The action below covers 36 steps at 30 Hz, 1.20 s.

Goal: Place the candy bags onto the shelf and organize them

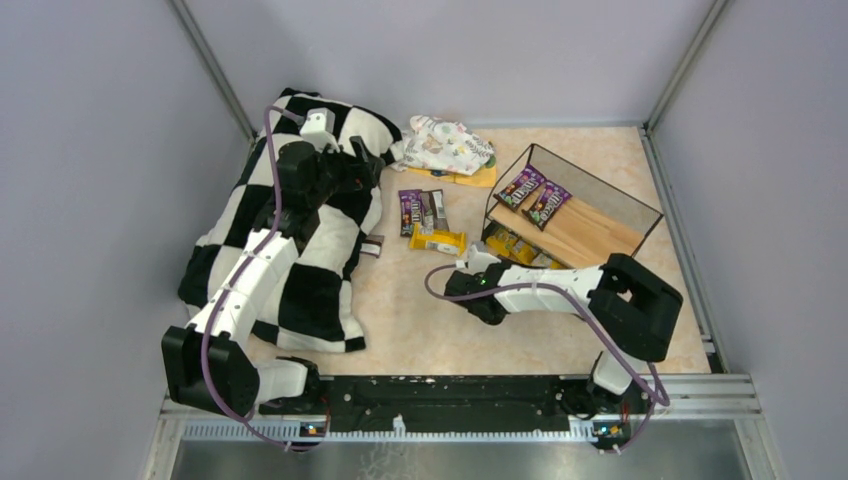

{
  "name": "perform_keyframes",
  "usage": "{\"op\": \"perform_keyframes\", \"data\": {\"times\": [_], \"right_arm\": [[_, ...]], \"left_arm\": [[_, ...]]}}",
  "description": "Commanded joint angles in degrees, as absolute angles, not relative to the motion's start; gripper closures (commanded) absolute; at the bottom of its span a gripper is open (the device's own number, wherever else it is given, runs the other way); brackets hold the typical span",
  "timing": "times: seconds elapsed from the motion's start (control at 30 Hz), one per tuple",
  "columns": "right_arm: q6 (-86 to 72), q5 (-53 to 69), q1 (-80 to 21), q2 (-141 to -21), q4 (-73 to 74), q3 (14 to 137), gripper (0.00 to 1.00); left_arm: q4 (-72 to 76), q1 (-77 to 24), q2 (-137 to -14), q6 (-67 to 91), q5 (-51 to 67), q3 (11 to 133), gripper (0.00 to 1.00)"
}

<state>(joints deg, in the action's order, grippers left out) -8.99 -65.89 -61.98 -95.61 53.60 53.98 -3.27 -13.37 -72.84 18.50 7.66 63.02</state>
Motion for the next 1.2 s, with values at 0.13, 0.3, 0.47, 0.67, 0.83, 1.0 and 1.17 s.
{"op": "perform_keyframes", "data": {"times": [0.13,0.3,0.47,0.67,0.83,1.0,1.17], "right_arm": [[-3.52,-69.67,-54.57,-95.34,45.46,51.18,1.0],[3.17,-65.47,-53.37,-93.26,40.58,47.81,1.0],[11.23,-64.2,-53.22,-89.67,34.55,43.27,1.0],[13.51,-64.94,-50.8,-90.63,31.69,42.71,1.0],[15.42,-63.28,-47.92,-90.75,28.47,42.32,1.0],[17.52,-61.21,-46.69,-91.61,26.51,42.28,1.0],[17.2,-60.47,-46.67,-92.86,26.14,41.84,1.0]], "left_arm": [[-1.31,-13.17,-71.67,19.42,8.63,65.29,0.02],[-1.31,-13.12,-71.38,19.51,8.65,65.3,0.02],[-1.29,-13.16,-71.41,19.81,8.85,65.3,0.02],[-1.16,-13.15,-72.03,20.62,10.08,65.24,0.02],[-1.05,-13.17,-72.25,20.83,10.45,65.26,0.02],[-1.01,-13.15,-72.25,21.0,10.55,65.3,0.02],[-1.03,-13.16,-71.98,21.18,10.66,65.28,0.02]]}}
